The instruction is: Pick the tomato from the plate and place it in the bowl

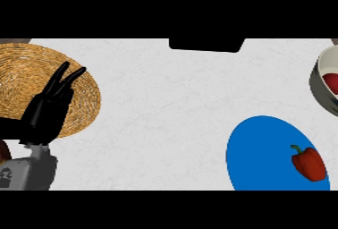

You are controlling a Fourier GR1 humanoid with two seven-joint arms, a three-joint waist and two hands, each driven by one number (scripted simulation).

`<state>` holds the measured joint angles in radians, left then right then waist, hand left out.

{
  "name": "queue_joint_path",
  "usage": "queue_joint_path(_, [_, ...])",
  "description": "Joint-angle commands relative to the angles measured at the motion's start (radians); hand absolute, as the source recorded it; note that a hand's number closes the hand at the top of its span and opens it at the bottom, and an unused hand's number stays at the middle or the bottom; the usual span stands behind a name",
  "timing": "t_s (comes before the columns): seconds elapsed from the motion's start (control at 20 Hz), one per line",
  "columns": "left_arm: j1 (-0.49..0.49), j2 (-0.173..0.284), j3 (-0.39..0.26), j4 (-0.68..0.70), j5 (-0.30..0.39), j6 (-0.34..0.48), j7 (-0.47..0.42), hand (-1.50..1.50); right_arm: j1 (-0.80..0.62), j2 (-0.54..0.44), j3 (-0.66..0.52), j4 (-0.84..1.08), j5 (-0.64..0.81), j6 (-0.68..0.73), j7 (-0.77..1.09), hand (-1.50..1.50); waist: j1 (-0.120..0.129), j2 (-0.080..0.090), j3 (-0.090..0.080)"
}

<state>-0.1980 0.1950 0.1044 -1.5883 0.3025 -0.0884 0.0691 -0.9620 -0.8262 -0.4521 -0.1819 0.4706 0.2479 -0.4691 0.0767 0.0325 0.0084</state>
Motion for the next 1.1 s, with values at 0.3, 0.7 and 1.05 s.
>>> queue_joint_path(0.3, [0.028, -0.001, 0.01, -0.012, 0.0, 0.001, -0.013, 0.0, 0.056, -0.174, -0.18, 0.071, -0.16, 0.057, 0.005, -1.5, -0.011, 0.006, 0.001])
queue_joint_path(0.7, [0.011, -0.012, 0.003, -0.005, -0.018, 0.023, -0.009, 0.0, 0.162, -0.316, -0.214, 0.094, -0.191, 0.225, 0.005, -1.5, -0.033, 0.003, 0.004])
queue_joint_path(1.05, [0.066, -0.011, 0.01, -0.018, 0.006, -0.01, -0.026, 0.0, 0.28, -0.344, -0.233, 0.101, -0.209, 0.317, -0.079, -1.5, -0.03, 0.0, 0.007])
